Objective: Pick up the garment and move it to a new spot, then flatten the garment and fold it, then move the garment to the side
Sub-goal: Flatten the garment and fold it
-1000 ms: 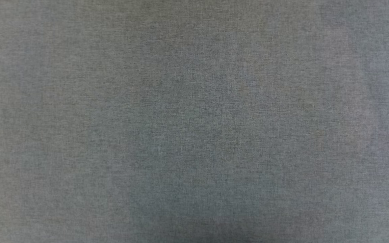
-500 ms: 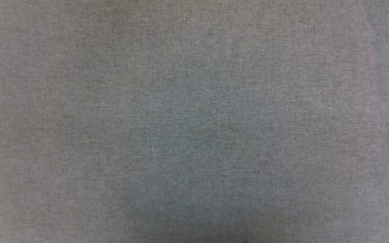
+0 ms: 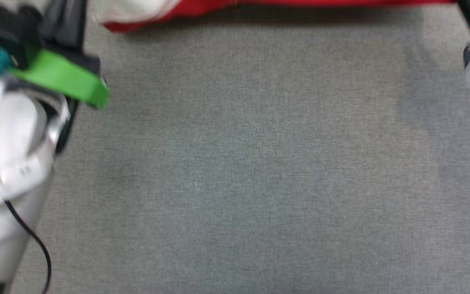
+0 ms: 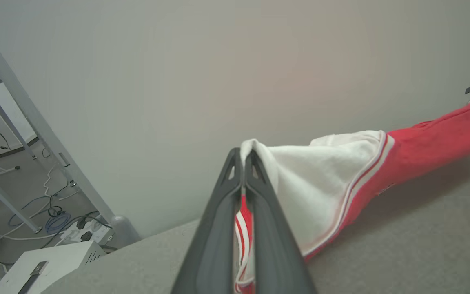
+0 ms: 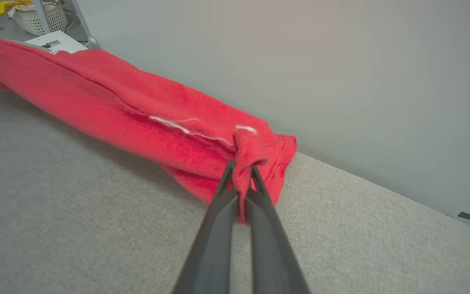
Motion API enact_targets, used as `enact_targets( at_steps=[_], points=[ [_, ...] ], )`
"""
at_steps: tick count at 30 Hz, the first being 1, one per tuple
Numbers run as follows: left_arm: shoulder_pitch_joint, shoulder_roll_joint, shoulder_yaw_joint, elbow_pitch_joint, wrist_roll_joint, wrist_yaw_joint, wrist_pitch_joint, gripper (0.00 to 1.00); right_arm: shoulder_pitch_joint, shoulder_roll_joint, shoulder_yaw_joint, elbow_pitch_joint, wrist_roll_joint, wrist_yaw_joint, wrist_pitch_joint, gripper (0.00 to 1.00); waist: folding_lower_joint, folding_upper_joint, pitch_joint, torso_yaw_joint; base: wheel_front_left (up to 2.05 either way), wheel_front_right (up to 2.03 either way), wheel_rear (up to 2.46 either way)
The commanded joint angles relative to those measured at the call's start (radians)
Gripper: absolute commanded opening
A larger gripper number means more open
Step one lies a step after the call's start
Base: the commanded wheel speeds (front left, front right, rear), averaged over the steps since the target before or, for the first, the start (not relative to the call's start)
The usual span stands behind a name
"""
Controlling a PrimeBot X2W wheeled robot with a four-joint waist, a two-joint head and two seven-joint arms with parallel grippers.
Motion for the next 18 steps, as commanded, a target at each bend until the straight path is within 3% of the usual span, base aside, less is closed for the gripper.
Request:
enact_targets(
  at_steps=[1,9,18],
  points=[
    [0.072,0.004,0.003,-0.025,0.001,0.017,-0.006,0.00,0.048,-0.012,0.012,-0.015,0.015,-0.001,-0.008,0.00,0.0001,0.0000,-0.087,0.010,0.00,0.00,0.00],
    [0.449,-0.005,-0.005,-0.121,-0.046,0.087,-0.006,0.00,0.306,-0.071,0.066,-0.088,0.063,-0.001,-0.022,0.00,0.0001,0.0000,-0.216,0.025,0.00,0.00,0.00],
    [0.721,-0.017,-0.042,-0.142,-0.133,0.105,0.009,0.00,0.578,-0.106,0.065,-0.121,0.115,-0.001,-0.040,0.00,0.0001,0.0000,-0.318,0.043,0.00,0.00,0.00]
  ],
)
